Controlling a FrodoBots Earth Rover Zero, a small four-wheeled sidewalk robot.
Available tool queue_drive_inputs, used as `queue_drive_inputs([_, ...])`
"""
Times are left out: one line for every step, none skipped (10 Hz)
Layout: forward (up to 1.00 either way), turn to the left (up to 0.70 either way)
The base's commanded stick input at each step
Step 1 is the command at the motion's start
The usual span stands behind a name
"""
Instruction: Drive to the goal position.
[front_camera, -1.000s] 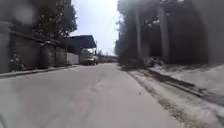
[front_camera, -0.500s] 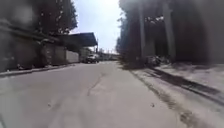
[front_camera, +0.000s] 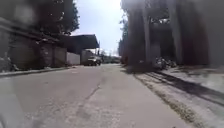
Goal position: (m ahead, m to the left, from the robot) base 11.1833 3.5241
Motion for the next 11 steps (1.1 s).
queue_drive_inputs([1.0,-0.4])
queue_drive_inputs([1.0,-0.37])
queue_drive_inputs([1.0,-0.18])
queue_drive_inputs([1.0,0.0])
queue_drive_inputs([1.0,0.0])
queue_drive_inputs([1.0,0.0])
queue_drive_inputs([1.0,0.0])
queue_drive_inputs([1.0,0.0])
queue_drive_inputs([1.0,0.0])
queue_drive_inputs([1.0,0.0])
queue_drive_inputs([1.0,0.0])
